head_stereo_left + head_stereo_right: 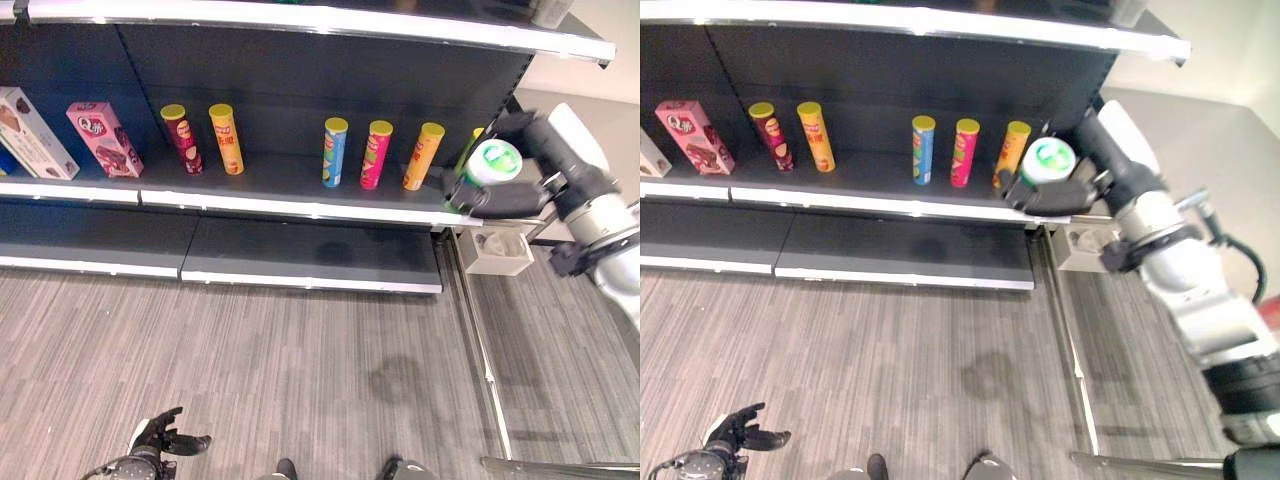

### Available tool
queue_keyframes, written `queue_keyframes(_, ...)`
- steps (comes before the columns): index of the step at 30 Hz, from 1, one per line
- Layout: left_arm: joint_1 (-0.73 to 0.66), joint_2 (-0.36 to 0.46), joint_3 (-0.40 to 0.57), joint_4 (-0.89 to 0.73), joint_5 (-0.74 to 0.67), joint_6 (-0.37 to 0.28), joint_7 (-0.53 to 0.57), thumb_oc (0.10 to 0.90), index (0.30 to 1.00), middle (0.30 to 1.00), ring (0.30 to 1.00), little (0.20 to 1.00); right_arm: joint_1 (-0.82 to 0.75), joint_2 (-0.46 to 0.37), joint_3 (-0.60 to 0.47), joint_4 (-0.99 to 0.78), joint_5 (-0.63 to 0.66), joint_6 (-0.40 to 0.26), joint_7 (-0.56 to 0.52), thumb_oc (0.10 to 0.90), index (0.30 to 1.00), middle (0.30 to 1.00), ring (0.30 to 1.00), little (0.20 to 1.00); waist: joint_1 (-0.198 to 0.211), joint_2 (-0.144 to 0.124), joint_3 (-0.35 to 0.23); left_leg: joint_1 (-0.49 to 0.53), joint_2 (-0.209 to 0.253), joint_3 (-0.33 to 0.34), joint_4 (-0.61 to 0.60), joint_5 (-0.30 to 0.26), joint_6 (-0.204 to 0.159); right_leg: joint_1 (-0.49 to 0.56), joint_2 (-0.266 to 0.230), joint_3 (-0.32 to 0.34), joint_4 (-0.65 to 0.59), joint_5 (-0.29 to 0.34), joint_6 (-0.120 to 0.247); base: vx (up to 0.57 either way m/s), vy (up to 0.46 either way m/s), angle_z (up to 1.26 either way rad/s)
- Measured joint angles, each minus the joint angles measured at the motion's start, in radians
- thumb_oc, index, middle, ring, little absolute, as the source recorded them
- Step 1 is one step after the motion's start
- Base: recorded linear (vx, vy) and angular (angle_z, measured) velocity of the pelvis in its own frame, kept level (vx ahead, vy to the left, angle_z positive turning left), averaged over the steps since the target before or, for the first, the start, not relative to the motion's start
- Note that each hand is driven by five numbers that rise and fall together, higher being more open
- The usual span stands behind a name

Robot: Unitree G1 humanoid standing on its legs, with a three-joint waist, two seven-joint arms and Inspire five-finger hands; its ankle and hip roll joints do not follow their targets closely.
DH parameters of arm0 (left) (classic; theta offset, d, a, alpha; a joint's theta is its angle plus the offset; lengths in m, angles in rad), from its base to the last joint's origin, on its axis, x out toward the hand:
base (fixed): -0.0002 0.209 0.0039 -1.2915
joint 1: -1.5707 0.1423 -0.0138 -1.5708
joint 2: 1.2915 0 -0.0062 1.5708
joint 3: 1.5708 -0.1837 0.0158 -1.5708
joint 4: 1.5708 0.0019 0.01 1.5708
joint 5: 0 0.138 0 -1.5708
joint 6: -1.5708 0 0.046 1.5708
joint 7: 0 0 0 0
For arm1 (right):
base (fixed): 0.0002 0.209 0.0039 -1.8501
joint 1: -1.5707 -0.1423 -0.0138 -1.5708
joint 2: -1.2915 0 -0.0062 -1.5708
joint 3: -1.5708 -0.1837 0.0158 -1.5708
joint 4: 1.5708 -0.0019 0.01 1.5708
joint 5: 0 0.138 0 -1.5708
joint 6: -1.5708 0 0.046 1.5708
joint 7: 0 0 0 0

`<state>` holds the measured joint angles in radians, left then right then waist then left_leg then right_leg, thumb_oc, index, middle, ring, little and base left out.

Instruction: Put the goods on the table back onto the shelves and tidy them up.

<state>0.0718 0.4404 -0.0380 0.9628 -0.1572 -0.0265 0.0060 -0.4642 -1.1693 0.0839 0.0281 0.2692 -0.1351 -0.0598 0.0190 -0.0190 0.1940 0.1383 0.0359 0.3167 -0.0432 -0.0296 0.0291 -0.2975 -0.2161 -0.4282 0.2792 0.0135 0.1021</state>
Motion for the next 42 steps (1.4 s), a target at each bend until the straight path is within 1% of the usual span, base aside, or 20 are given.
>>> queue_keyframes(3, -0.006, -0.039, 0.000, 0.001, 0.001, 0.003, -0.013, 0.800, 0.900, 0.900, 0.900, 0.900, 0.003, -0.013, -0.046, 0.005, 0.008, -0.002, -0.021, 0.400, 0.300, 0.300, 0.300, 0.300, -0.023, -0.024, 0.003, 0.024, -0.015, -0.035, -0.004, -0.026, -0.032, -0.068, 0.058, 0.032, -0.062, 0.027, 0.016, 0.20, -0.026, 0.53)
queue_keyframes(4, -0.012, -0.058, -0.036, -0.010, 0.002, 0.012, -0.034, 0.800, 0.900, 0.900, 0.900, 0.900, 0.029, -0.030, -0.121, -0.001, 0.008, -0.003, -0.021, 0.400, 0.300, 0.300, 0.300, 0.300, -0.058, -0.049, 0.008, 0.062, -0.049, -0.082, -0.027, -0.038, -0.052, -0.035, 0.075, 0.050, -0.148, 0.078, -0.009, 0.15, -0.077, 1.20)
queue_keyframes(5, -0.003, -0.065, -0.050, -0.038, 0.002, 0.011, -0.042, 0.800, 0.900, 0.900, 0.900, 0.900, 0.042, -0.030, -0.155, -0.001, 0.008, -0.003, -0.031, 0.400, 0.300, 0.300, 0.300, 0.300, -0.058, -0.077, 0.005, 0.100, -0.077, -0.110, -0.031, -0.051, -0.071, 0.021, 0.078, 0.054, -0.185, 0.098, -0.038, 0.08, -0.052, 1.38)
queue_keyframes(6, 0.001, -0.081, -0.050, -0.046, 0.002, 0.008, -0.043, 0.800, 0.900, 0.900, 0.900, 0.900, 0.047, -0.031, -0.174, -0.001, 0.008, -0.005, -0.036, 0.400, 0.300, 0.300, 0.300, 0.300, -0.058, -0.087, 0.004, 0.117, -0.086, -0.120, -0.014, -0.072, -0.094, 0.055, 0.088, 0.094, -0.225, 0.209, -0.179, 0.16, -0.082, 0.51)
queue_keyframes(7, -0.001, -0.116, -0.046, -0.060, 0.001, 0.010, -0.036, 0.800, 0.900, 0.900, 0.900, 0.900, 0.047, -0.023, -0.187, -0.007, 0.011, -0.011, -0.046, 0.400, 0.300, 0.300, 0.300, 0.300, -0.035, -0.049, -0.002, 0.120, -0.063, -0.118, 0.005, -0.076, -0.100, 0.084, 0.116, 0.079, -0.249, 0.197, -0.151, 0.18, -0.077, 0.20)
queue_keyframes(8, 0.008, -0.125, -0.049, -0.095, 0.002, 0.005, -0.042, 0.800, 0.900, 0.900, 0.900, 0.900, 0.044, -0.031, -0.193, -0.027, 0.013, -0.014, -0.053, 0.400, 0.300, 0.300, 0.300, 0.300, -0.021, -0.059, 0.000, 0.050, -0.046, -0.106, 0.107, -0.118, -0.093, 0.124, 0.123, 0.102, -0.338, 0.224, -0.189, 0.22, -0.104, -0.07)
queue_keyframes(10, 0.005, -0.131, -0.048, -0.110, 0.002, 0.006, -0.047, 0.800, 0.900, 0.900, 0.900, 0.900, 0.026, -0.036, -0.187, -0.037, 0.017, -0.015, -0.053, 0.400, 0.300, 0.300, 0.300, 0.300, -0.006, -0.048, -0.001, -0.023, -0.011, -0.104, 0.081, -0.124, -0.084, 0.133, 0.168, 0.113, -0.373, 0.217, -0.194, 0.18, -0.147, -0.24)
queue_keyframes(15, 0.020, -0.123, -0.036, -0.109, -0.008, 0.008, -0.042, 0.800, 0.900, 0.900, 0.900, 0.900, -0.003, -0.038, -0.167, -0.042, 0.031, -0.026, -0.055, 0.400, 0.300, 0.300, 0.300, 0.300, -0.036, -0.065, 0.005, -0.035, 0.027, -0.098, 0.163, -0.100, -0.105, 0.187, 0.203, 0.101, -0.372, 0.170, -0.161, 0.05, -0.128, -0.21)
queue_keyframes(18, 0.009, -0.103, -0.026, -0.111, -0.040, 0.006, -0.038, 0.800, 0.900, 0.900, 0.900, 0.900, -0.091, -0.053, -0.122, -0.028, 0.052, -0.035, -0.056, 0.400, 0.300, 0.300, 0.300, 0.300, 0.002, -0.100, 0.029, -0.229, 0.091, -0.107, 0.632, -0.129, -0.192, 0.240, 0.179, 0.045, -0.371, 0.133, -0.200, 0.02, -0.064, -0.27)
queue_keyframes(20, 0.015, -0.101, -0.026, -0.111, -0.045, 0.005, -0.037, 0.800, 0.900, 0.900, 0.900, 0.900, -0.143, -0.054, -0.109, -0.018, 0.063, -0.055, -0.059, 0.400, 0.300, 0.300, 0.300, 0.300, 0.007, -0.088, 0.034, -0.299, 0.124, -0.149, 0.777, -0.096, -0.246, 0.260, 0.191, 0.040, -0.375, 0.114, -0.203, 0.10, 0.056, 0.06)
queue_keyframes(21, 0.012, -0.096, -0.026, -0.111, -0.054, 0.004, -0.035, 0.800, 0.900, 0.900, 0.900, 0.900, -0.176, -0.058, -0.104, -0.006, 0.067, -0.055, -0.061, 0.400, 0.300, 0.300, 0.300, 0.300, 0.006, -0.092, 0.041, -0.338, 0.152, -0.149, 0.795, -0.099, -0.245, 0.264, 0.191, 0.035, -0.380, 0.111, -0.205, 0.18, 0.209, 0.16)
queue_keyframes(23, 0.013, -0.090, -0.033, -0.106, -0.057, 0.008, -0.035, 0.800, 0.900, 0.900, 0.900, 0.900, -0.251, -0.061, -0.044, 0.039, 0.080, -0.059, -0.072, 0.400, 0.300, 0.300, 0.300, 0.300, 0.001, -0.100, 0.049, -0.314, 0.224, -0.107, 0.532, -0.105, -0.223, 0.275, 0.196, 0.043, -0.380, 0.103, -0.192, 0.18, 0.278, 0.10)
queue_keyframes(25, 0.012, -0.092, -0.055, -0.091, -0.057, 0.011, -0.038, 0.800, 0.900, 0.900, 0.900, 0.900, -0.300, -0.061, 0.022, 0.097, 0.105, -0.067, -0.077, 0.400, 0.300, 0.300, 0.300, 0.300, 0.018, -0.095, 0.051, -0.258, 0.255, -0.170, 0.134, -0.030, -0.264, 0.283, 0.200, 0.057, -0.380, 0.102, -0.162, 0.11, 0.169, -0.17)
queue_keyframes(26, 0.010, -0.094, -0.062, -0.088, -0.057, 0.011, -0.037, 0.800, 0.900, 0.900, 0.900, 0.900, -0.316, -0.063, 0.053, 0.130, 0.106, -0.060, -0.075, 0.400, 0.300, 0.300, 0.300, 0.300, 0.020, -0.088, 0.053, -0.238, 0.270, -0.200, 0.015, 0.012, -0.271, 0.288, 0.200, 0.063, -0.379, 0.096, -0.164, 0.13, 0.167, -0.35)
queue_keyframes(29, 0.007, -0.112, -0.070, -0.079, -0.061, 0.011, -0.037, 0.800, 0.900, 0.900, 0.900, 0.900, -0.316, -0.064, 0.081, 0.182, 0.108, -0.050, -0.070, 0.400, 0.300, 0.300, 0.300, 0.300, 0.024, -0.044, 0.047, -0.223, 0.267, -0.224, -0.043, 0.066, -0.254, 0.308, 0.193, 0.074, -0.380, 0.094, -0.122, 0.17, 0.250, -0.24)
queue_keyframes(30, 0.004, -0.122, -0.080, -0.063, -0.060, 0.010, -0.037, 0.800, 0.900, 0.900, 0.900, 0.900, -0.316, -0.067, 0.083, 0.200, 0.108, -0.032, -0.070, 0.400, 0.300, 0.300, 0.300, 0.300, 0.014, -0.021, 0.034, -0.208, 0.226, -0.216, -0.020, 0.073, -0.236, 0.314, 0.173, 0.079, -0.380, 0.097, -0.092, 0.12, 0.259, -0.23)
queue_keyframes(32, 0.014, -0.125, -0.078, -0.068, -0.059, 0.011, -0.033, 0.800, 0.900, 0.900, 0.900, 0.900, -0.317, -0.072, 0.087, 0.205, 0.109, -0.019, -0.073, 0.400, 0.300, 0.300, 0.300, 0.300, 0.015, -0.016, 0.028, -0.196, 0.185, -0.210, -0.028, 0.121, -0.178, 0.320, 0.122, 0.072, -0.372, 0.098, -0.058, 0.06, 0.221, -0.34)
queue_keyframes(33, 0.033, -0.107, -0.075, -0.079, -0.056, 0.009, -0.033, 0.800, 0.900, 0.900, 0.900, 0.900, -0.316, -0.077, 0.090, 0.206, 0.109, -0.017, -0.074, 0.400, 0.300, 0.300, 0.300, 0.300, 0.010, -0.037, 0.014, -0.176, 0.113, -0.180, -0.034, 0.161, -0.134, 0.322, 0.049, 0.079, -0.372, 0.116, -0.008, 0.02, 0.199, -0.22)
queue_keyframes(35, 0.035, -0.074, -0.072, -0.080, -0.056, 0.009, -0.032, 0.800, 0.900, 0.900, 0.900, 0.900, -0.327, -0.077, 0.112, 0.217, 0.109, -0.019, -0.074, 0.400, 0.300, 0.300, 0.300, 0.300, 0.005, -0.061, -0.005, -0.172, 0.060, -0.157, -0.039, 0.160, -0.105, 0.320, -0.009, 0.079, -0.372, 0.136, 0.023, 0.01, 0.163, -0.08)
queue_keyframes(42, 0.000, -0.011, -0.018, -0.068, -0.057, -0.001, -0.010, 0.800, 0.900, 0.900, 0.900, 0.900, -0.495, -0.078, 0.287, 0.349, 0.103, 0.001, -0.073, 0.400, 0.300, 0.300, 0.300, 0.300, 0.064, -0.077, -0.015, -0.145, 0.004, -0.131, -0.045, 0.139, -0.071, 0.330, -0.056, 0.075, -0.371, 0.171, 0.041, 0.04, 0.114, -0.05)
